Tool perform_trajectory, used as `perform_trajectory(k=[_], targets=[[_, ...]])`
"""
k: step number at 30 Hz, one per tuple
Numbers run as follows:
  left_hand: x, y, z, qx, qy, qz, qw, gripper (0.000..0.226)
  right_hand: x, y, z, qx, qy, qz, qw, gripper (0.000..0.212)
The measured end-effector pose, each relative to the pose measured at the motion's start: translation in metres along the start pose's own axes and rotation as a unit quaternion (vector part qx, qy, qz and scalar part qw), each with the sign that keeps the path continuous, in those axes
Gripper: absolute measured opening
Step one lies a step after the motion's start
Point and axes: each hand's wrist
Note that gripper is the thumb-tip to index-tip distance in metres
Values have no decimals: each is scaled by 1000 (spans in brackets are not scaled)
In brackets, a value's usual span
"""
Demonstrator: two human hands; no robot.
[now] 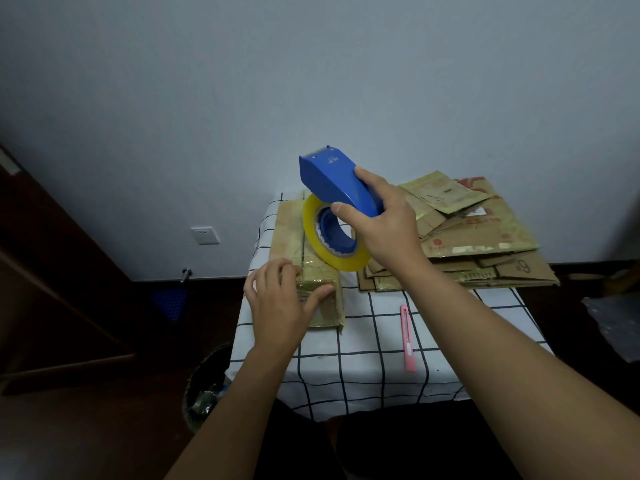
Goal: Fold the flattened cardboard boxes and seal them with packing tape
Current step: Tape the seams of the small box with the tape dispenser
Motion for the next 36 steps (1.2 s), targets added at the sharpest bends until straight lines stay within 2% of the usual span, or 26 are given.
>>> perform_trajectory(k=[4,8,12,15,21,25,31,36], targets=[[2,4,0,-11,10,-2,1000,54,1,1,-1,0,1,-4,1000,64],[4,14,-4,-67,-12,-73,995,42,1,1,-1,-2,2,0,1000,63],[-1,27,-4,-36,-18,-72,997,47,1,-1,-1,-5,0,-3,1000,63],[-2,30,-1,-24,0,-59,998,35,1,-1,-1,-1,-2,-11,1000,63],[-1,18,0,-63,-37,-97,993,26,4,1,-1,1,-2,-13,1000,64],[1,16,1,-68,-38,-81,994,16,3,3,-2,-2,2,-2,1000,63],[4,11,1,-83,-58,-114,988,16,3,2,-2,0,-1,-8,1000,63],[4,13,0,-76,-39,-115,990,24,2,1,-2,-1,1,-6,1000,63]])
Point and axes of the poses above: each hand's wrist, its own z-axis towards the middle knuckle, its own x-axis out of the back of the hand, y = z × x, and after that the axes turned 2 degrees about -y, right-handed
